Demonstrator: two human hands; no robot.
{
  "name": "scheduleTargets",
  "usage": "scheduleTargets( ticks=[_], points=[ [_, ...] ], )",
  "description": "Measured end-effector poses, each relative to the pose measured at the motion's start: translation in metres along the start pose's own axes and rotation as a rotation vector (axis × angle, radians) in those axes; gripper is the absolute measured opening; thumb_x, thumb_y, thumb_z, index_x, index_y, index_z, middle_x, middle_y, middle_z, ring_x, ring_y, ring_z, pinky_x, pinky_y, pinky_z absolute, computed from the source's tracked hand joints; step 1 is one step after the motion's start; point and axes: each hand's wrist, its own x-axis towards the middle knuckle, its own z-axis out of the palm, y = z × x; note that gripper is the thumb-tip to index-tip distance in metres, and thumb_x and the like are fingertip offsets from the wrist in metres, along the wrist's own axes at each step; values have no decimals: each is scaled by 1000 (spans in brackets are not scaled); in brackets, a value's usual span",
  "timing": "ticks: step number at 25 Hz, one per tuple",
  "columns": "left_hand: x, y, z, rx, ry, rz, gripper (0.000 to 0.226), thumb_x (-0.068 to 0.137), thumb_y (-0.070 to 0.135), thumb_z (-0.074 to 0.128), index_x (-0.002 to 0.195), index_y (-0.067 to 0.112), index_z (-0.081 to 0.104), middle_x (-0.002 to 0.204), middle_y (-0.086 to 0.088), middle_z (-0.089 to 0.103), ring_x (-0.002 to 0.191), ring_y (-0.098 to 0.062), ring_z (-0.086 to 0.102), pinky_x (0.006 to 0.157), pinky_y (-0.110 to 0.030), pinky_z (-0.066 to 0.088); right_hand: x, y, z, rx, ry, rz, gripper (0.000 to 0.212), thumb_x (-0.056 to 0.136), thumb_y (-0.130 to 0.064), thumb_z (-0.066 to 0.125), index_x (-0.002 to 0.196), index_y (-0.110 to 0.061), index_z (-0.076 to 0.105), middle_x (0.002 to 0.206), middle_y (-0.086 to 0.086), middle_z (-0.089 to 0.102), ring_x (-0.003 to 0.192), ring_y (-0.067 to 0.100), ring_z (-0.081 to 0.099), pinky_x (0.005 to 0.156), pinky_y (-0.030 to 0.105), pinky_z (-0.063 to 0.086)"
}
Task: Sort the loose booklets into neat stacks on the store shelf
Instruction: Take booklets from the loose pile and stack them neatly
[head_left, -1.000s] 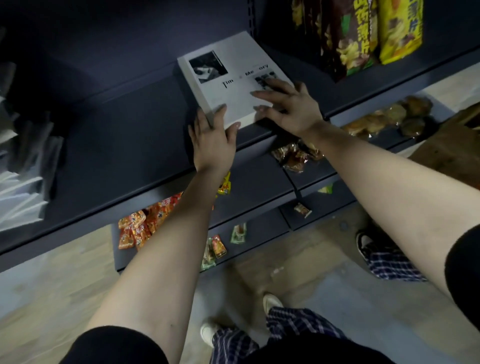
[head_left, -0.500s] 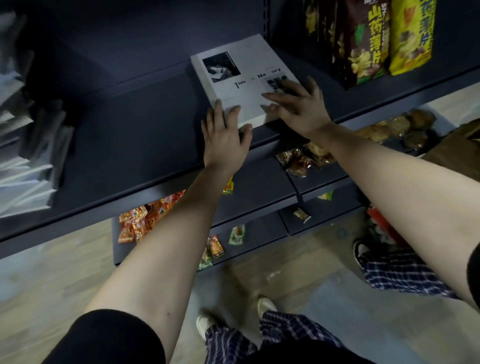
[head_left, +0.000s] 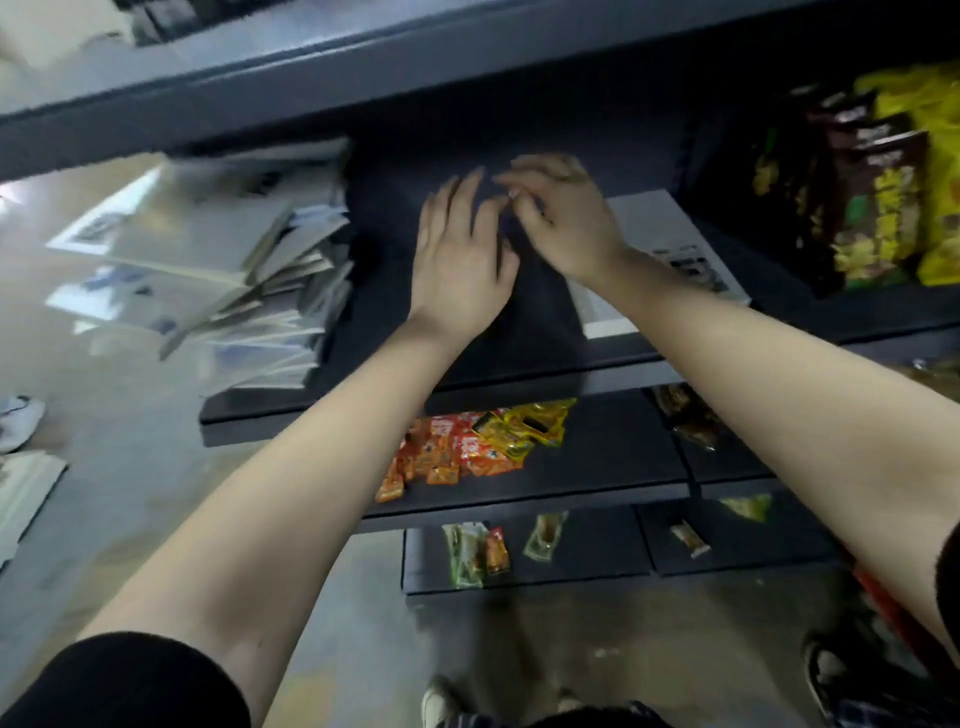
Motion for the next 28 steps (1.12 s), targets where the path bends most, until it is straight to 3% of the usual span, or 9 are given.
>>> scheduleTargets(
  ticks=[7, 10, 13, 17, 21, 25, 28],
  points=[
    [-28, -118, -74, 303, -57, -226, 53, 80, 29, 40, 123, 2, 54, 131, -23, 51, 122, -41, 46, 110, -50, 28, 33, -100, 66, 96, -33, -229, 36, 91, -25, 44, 115, -12, 66, 124, 12, 60, 116, 33, 52, 102, 29, 34],
    [-43, -163, -99, 359, -121, -373, 58, 84, 37, 31, 131, 7, 47, 141, -17, 43, 130, -37, 37, 114, -46, 17, 52, -141, 87, 39, -116, -353, 48, 87, -36, 34, 118, -15, 65, 127, 10, 59, 115, 34, 52, 102, 34, 37],
    [-55, -196, -115, 326, -142, -425, 70, 79, 46, 16, 130, 10, 48, 140, -12, 44, 128, -34, 38, 113, -46, 18, 67, -170, 103, -35, -217, -388, 56, 84, -48, 34, 127, -21, 58, 139, 6, 48, 125, 33, 43, 106, 38, 34],
    [-78, -258, -134, 279, -118, -497, 51, 91, 36, 32, 131, 11, 48, 141, -13, 43, 130, -32, 37, 110, -40, 19, 87, -216, 139, -111, -359, -403, 45, 92, -39, 51, 135, -26, 48, 150, 4, 33, 135, 29, 32, 111, 36, 28],
    [-97, -289, -138, 246, -140, -470, 66, 77, 41, 23, 126, 8, 53, 133, -14, 51, 120, -36, 45, 100, -41, 30, 104, -244, 166, -208, -436, -374, 50, 90, -40, 51, 138, -25, 44, 152, 5, 29, 138, 23, 29, 111, 34, 27],
    [-98, -308, -135, 203, -218, -465, 51, 83, 24, 46, 132, 10, 46, 134, -12, 48, 120, -35, 43, 98, -41, 30, 107, -256, 176, -366, -454, -320, 53, 90, -37, 49, 139, -20, 41, 143, 9, 43, 129, 30, 40, 102, 40, 37],
    [-91, -313, -128, 175, -197, -432, 52, 83, 22, 51, 134, 11, 45, 138, -10, 46, 122, -34, 41, 101, -42, 30, 103, -263, 179, -422, -421, -240, 49, 89, -35, 47, 137, -21, 44, 136, 9, 49, 124, 32, 44, 99, 43, 41]
  ],
)
